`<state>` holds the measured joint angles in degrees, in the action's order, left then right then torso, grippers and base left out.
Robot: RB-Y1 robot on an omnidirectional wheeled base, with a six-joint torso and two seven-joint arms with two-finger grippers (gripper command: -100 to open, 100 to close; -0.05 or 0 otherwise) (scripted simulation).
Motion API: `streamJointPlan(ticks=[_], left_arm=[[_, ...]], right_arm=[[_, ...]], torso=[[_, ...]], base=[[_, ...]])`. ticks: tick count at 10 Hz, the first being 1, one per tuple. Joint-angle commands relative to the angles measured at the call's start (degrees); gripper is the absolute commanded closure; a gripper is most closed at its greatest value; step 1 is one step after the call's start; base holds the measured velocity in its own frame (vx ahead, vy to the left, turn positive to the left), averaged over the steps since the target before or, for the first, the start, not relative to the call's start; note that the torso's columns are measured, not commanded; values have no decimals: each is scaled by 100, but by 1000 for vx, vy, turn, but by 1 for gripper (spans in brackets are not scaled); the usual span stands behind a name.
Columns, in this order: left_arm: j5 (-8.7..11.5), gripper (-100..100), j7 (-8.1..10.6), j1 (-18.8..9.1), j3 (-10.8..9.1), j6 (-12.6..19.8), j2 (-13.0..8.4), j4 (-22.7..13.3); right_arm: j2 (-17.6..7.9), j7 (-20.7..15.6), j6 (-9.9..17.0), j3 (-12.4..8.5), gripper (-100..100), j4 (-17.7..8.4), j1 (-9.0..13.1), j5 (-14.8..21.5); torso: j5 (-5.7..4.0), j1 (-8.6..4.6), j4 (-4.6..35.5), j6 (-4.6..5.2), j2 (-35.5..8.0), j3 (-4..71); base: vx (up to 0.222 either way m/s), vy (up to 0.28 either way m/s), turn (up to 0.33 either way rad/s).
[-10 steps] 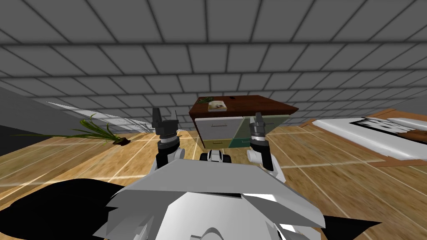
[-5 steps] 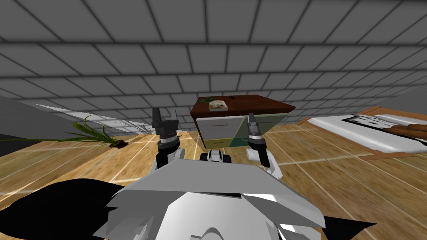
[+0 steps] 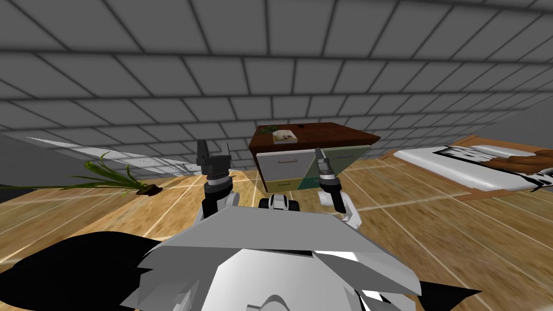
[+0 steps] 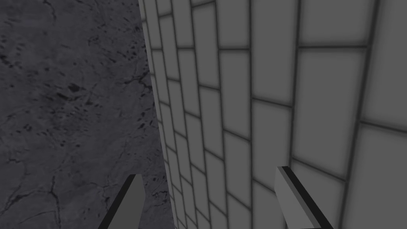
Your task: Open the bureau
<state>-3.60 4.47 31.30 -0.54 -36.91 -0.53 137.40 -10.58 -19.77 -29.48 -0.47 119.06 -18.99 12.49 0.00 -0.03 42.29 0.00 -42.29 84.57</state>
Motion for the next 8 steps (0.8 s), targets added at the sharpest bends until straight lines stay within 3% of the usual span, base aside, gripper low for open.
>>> streamJointPlan(ticks=[1,4,5,7,8], left_arm=[[0,0,0,0,0,0,0,0],[0,0,0,0,0,0,0,0],[0,0,0,0,0,0,0,0],[0,0,0,0,0,0,0,0],[0,0,0,0,0,0,0,0]], right_arm=[[-59,-445,-94,41,-100,-160,113,209],[-107,-891,-175,70,-100,-315,224,397],[-148,-1054,-257,97,-100,-473,337,592],[-148,-1308,-257,97,-100,-473,337,592],[-182,-1510,-338,121,-100,-634,449,793]], torso=[[-1,-2,0,1,0,0],[0,5,-1,1,2,1],[2,9,-1,0,2,1],[1,5,0,-1,0,0],[-3,-10,0,0,1,0]], base=[[-17,52,-49],[-11,46,-44],[-14,81,-92],[-12,47,-21],[-19,52,-107]])
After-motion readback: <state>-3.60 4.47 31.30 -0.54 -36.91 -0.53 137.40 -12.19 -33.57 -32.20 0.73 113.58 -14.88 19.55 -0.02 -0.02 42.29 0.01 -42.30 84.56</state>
